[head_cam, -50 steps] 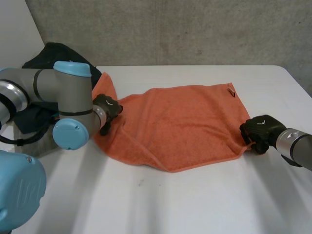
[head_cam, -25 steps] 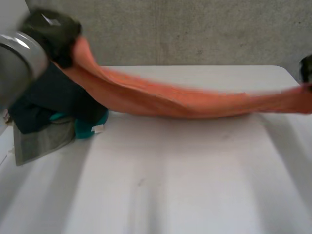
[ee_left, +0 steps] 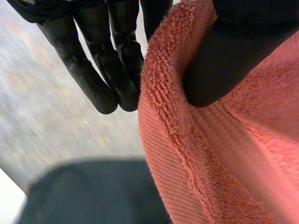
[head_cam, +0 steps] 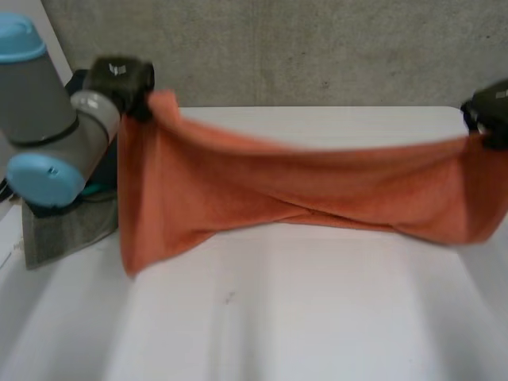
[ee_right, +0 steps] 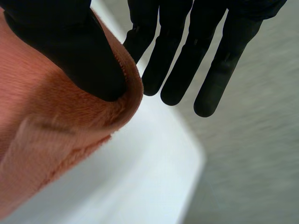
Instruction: Fold the laundry.
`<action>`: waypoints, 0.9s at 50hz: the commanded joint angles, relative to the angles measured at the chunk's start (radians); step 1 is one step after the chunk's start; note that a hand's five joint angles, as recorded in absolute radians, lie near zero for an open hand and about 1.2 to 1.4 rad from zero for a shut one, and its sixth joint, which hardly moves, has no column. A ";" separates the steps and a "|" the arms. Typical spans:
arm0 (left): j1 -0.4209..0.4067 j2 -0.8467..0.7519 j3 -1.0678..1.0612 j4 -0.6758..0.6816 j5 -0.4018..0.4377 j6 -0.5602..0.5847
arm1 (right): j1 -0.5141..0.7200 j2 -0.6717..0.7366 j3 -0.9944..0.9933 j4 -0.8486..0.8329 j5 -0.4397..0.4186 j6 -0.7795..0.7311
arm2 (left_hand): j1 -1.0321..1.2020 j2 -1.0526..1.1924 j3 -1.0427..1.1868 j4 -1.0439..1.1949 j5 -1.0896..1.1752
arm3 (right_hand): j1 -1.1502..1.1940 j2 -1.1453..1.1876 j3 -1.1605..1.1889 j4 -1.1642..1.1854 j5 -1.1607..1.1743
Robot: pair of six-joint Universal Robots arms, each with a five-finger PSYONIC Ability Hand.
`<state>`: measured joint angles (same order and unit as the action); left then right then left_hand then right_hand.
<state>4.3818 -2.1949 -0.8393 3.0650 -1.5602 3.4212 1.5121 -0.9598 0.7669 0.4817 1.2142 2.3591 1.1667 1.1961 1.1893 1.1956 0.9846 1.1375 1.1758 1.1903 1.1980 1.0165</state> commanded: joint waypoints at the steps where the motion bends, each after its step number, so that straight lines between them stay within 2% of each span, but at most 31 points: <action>1: -0.005 -0.071 0.363 0.167 -0.038 -0.106 | 0.010 0.017 -0.153 -0.470 0.090 0.254 | 0.230 0.200 0.207 0.201 0.237 | 0.259 0.220 0.206 0.198 0.205; 3: -0.007 -0.071 0.402 0.251 -0.052 -0.147 | 0.003 -0.019 -0.140 -0.634 0.096 0.377 | 0.230 0.200 0.207 0.201 0.237 | 0.259 0.220 0.206 0.198 0.205; 6: -0.018 -0.068 0.407 0.322 -0.060 -0.180 | -0.004 -0.060 -0.097 -0.761 0.088 0.492 | 0.230 0.200 0.207 0.201 0.237 | 0.259 0.220 0.206 0.198 0.205; 12: -0.028 -0.071 0.341 0.325 -0.073 -0.177 | -0.010 -0.082 -0.034 -0.718 0.028 0.516 | 0.230 0.200 0.207 0.201 0.237 | 0.259 0.220 0.206 0.198 0.205; 21: -0.038 -0.089 0.054 0.330 -0.067 -0.175 | -0.052 -0.047 0.152 -0.580 -0.076 0.502 | 0.230 0.200 0.207 0.201 0.237 | 0.259 0.220 0.206 0.198 0.205; 27: -0.054 -0.135 -0.104 0.319 -0.067 -0.163 | -0.059 -0.005 0.313 -0.520 -0.134 0.439 | 0.230 0.200 0.207 0.201 0.237 | 0.259 0.220 0.206 0.198 0.205; 36: -0.062 -0.144 -0.305 0.202 -0.077 0.019 | -0.063 0.041 0.497 -0.443 -0.156 0.240 | 0.230 0.200 0.207 0.201 0.237 | 0.259 0.220 0.206 0.198 0.205; 45: -0.064 -0.123 -0.379 0.186 -0.049 0.225 | -0.064 0.041 0.517 -0.393 -0.157 0.220 | -0.207 -0.236 -0.230 -0.236 -0.199 | 0.259 0.220 0.206 0.198 0.205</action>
<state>4.3186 -2.3334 -1.1795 3.2556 -1.6337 3.5133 1.4500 -0.9155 1.2801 0.0633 1.0558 2.5817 1.0333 1.0417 1.0421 1.0467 0.8735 1.1376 1.1758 1.1904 1.1981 1.0233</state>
